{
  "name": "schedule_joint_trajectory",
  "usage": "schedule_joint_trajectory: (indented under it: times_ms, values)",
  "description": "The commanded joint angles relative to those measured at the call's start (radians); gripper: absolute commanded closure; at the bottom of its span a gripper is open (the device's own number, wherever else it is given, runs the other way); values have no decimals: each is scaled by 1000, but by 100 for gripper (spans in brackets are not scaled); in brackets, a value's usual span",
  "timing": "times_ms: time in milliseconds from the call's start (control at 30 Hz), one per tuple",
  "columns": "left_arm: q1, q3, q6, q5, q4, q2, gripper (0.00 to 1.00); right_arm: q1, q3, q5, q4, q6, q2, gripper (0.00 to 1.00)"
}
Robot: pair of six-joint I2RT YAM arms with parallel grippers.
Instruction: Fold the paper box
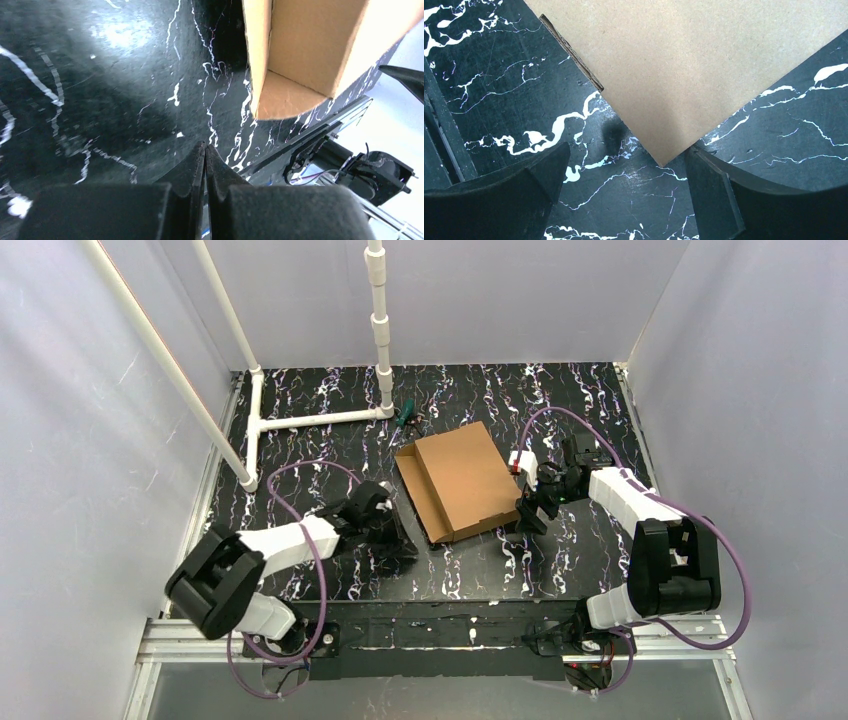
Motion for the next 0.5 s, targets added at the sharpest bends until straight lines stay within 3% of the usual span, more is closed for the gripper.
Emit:
schedule_joint_trajectory:
  times_ms: [0, 467]
  values:
    - [-54, 78, -104, -29, -9, 102, 100, 4, 18, -30, -7, 5, 5, 7]
    - [-124, 318, -119, -4, 31, 275, 100, 5, 12, -45, -13, 1, 20, 8]
